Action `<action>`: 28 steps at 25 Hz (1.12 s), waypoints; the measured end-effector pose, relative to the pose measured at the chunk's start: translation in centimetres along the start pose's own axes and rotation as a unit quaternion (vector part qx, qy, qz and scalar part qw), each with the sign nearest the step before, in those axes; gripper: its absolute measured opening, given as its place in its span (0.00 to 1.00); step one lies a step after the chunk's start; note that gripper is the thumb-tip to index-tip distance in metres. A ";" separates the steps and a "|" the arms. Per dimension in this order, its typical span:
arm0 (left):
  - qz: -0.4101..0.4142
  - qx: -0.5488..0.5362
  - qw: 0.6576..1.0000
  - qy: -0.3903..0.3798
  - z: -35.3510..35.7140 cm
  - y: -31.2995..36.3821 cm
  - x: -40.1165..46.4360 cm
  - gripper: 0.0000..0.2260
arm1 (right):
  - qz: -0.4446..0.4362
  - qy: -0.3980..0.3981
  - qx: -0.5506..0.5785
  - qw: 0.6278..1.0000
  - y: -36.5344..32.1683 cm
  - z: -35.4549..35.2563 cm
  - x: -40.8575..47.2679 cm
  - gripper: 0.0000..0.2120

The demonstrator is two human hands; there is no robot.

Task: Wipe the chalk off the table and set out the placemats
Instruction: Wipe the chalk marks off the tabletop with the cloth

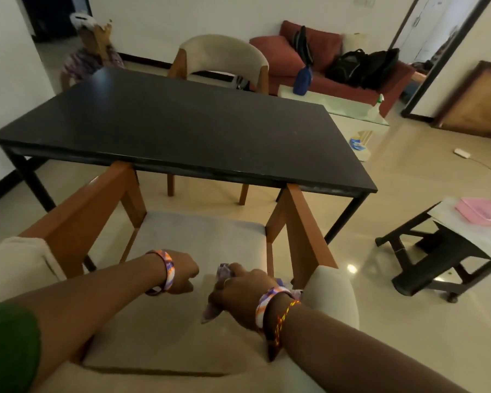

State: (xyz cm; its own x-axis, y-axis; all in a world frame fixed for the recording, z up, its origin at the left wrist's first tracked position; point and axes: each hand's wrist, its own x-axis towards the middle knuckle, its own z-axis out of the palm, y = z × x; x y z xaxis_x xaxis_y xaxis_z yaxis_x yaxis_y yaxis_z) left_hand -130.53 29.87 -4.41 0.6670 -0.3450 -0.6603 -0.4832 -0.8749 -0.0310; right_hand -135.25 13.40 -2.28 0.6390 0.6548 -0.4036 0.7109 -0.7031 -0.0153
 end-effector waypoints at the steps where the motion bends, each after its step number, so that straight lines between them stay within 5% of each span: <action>1: 0.006 0.003 1.000 0.002 0.1 0.3 0.2 0.20 | -0.036 0.003 -0.016 0.999 -0.1 0.0 -0.1 0.20; 6: -0.001 0.025 0.997 -0.068 0.1 2.9 -0.3 0.21 | -0.139 0.030 -0.123 0.982 3.2 -0.8 -0.4 0.21; 11: -0.066 -0.015 0.997 0.020 -5.5 3.7 -1.4 0.21 | -0.132 0.121 -0.164 0.970 10.6 -2.8 -1.5 0.22; 20: -0.067 -0.119 0.973 0.186 -20.1 21.8 5.7 0.18 | 0.008 0.236 -0.115 0.965 27.4 -1.9 -16.5 0.21; 28: 0.067 -0.035 0.987 0.144 -29.4 40.1 17.5 0.19 | 0.194 0.154 -0.085 0.965 43.9 6.9 -31.7 0.19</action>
State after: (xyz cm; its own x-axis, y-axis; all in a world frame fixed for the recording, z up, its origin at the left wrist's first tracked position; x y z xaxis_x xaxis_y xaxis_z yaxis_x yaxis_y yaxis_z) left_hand -121.58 -21.27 4.80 0.7383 -0.5328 -0.4135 -0.5441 -0.8329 0.1016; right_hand -126.30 -40.11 3.50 0.9049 0.4217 -0.0582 0.4225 -0.8730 0.2437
